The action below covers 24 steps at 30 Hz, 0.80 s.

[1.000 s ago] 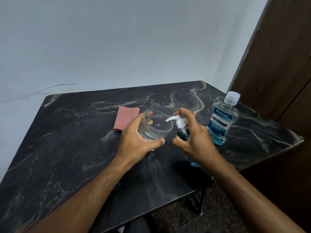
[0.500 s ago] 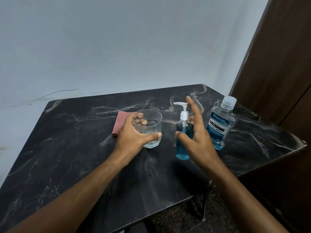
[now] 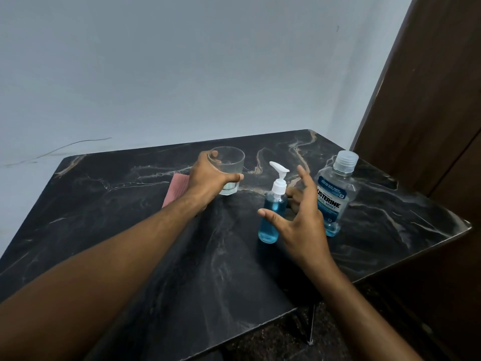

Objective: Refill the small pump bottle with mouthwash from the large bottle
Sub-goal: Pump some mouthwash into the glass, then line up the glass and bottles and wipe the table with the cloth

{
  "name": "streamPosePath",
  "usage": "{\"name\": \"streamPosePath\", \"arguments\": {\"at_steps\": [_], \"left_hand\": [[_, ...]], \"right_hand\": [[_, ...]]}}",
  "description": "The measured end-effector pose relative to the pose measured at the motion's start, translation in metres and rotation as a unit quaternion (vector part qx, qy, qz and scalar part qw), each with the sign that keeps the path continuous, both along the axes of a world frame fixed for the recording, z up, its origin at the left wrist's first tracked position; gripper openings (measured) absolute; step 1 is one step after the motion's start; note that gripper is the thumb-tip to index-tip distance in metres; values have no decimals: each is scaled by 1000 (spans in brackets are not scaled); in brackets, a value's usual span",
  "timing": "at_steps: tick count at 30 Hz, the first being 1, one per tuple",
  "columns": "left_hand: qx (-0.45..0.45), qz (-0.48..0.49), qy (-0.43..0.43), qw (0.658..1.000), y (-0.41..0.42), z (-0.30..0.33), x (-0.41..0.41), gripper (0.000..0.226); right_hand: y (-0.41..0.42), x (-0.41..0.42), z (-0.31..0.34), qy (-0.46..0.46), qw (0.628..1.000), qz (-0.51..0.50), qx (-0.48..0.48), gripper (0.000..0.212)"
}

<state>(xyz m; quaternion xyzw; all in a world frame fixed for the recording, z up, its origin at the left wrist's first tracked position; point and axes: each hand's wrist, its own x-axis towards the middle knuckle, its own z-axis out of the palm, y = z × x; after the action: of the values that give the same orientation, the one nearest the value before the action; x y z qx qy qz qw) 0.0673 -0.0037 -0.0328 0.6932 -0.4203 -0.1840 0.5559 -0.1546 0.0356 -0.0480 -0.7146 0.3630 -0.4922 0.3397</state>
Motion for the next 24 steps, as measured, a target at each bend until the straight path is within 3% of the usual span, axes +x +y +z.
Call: {"name": "streamPosePath", "arguments": {"at_steps": [3, 5, 10, 18, 22, 24], "left_hand": [[7, 8, 17, 1000, -5, -6, 1, 88], [12, 12, 19, 1000, -6, -10, 1, 91], [9, 14, 10, 1000, -8, -15, 4, 94], [12, -39, 4, 999, -1, -19, 8, 103], [8, -74, 33, 997, 8, -26, 15, 101], [11, -90, 35, 995, 14, -28, 19, 111]], "right_hand": [[-6, 0, 1, 10, 1000, 12, 2, 72], [-9, 4, 3, -8, 1000, 18, 15, 62], [-24, 22, 11, -63, 996, -14, 65, 59], [-67, 47, 22, -77, 991, -78, 78, 45], [-93, 62, 26, -77, 990, -98, 71, 46], [-101, 71, 27, -65, 990, -103, 69, 45]]}}
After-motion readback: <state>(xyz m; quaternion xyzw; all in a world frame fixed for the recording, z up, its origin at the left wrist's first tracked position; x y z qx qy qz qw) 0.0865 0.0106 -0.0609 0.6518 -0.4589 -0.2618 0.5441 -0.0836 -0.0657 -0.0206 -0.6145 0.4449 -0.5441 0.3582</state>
